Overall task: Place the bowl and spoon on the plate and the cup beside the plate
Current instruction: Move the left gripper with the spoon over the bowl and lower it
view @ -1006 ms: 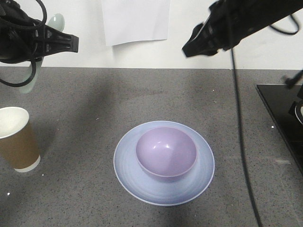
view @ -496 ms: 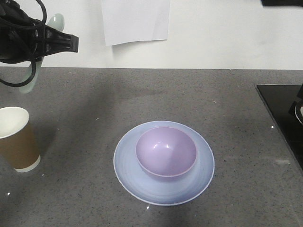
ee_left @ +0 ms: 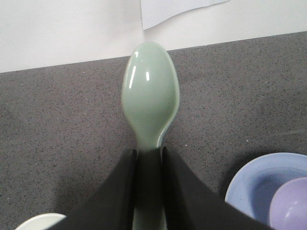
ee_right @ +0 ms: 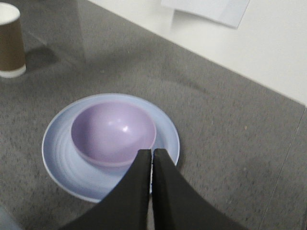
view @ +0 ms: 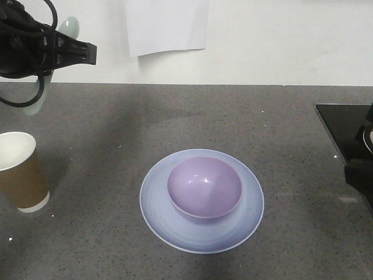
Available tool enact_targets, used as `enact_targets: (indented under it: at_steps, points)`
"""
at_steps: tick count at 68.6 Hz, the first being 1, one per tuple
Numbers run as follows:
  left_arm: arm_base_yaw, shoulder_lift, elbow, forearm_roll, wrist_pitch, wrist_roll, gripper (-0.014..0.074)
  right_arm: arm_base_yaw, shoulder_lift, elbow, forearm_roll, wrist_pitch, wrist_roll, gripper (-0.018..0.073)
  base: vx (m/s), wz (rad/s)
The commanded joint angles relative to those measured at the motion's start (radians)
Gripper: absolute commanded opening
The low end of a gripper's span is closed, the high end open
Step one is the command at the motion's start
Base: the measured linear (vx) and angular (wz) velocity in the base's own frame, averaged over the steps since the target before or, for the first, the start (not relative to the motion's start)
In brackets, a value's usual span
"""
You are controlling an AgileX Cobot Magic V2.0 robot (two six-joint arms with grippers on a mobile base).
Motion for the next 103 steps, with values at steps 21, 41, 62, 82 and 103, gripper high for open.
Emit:
enact_targets:
  at_steps: [21, 41, 62, 82, 103]
  points:
    - [0.001, -0.025, -0.021, -0.132, -0.099, 0.156, -0.0006, -0.005, -0.049, 0.047, 0.010, -0.106, 0.000, -0.0003, 0.00, 0.00]
    - [0.000, 0.109, -0.190, -0.494, 0.001, 0.459, -0.0006, -0.005, -0.049, 0.047, 0.010, -0.122, -0.003, -0.0001, 0.00, 0.00]
    - [-0.004, 0.397, -0.338, -0.796, 0.187, 0.651, -0.0006, -0.005, -0.049, 0.047, 0.010, -0.137, -0.003, -0.0001, 0.00, 0.00]
    - [-0.056, 0.487, -0.334, -0.829, 0.242, 0.713, -0.0006, -0.005, -0.049, 0.047, 0.009, -0.141, -0.003, -0.0001, 0.00, 0.00]
    - [-0.072, 0.507, -0.334, -0.711, 0.250, 0.657, -0.0006, -0.005, -0.049, 0.047, 0.008, -0.145, -0.004, -0.0001, 0.00, 0.00]
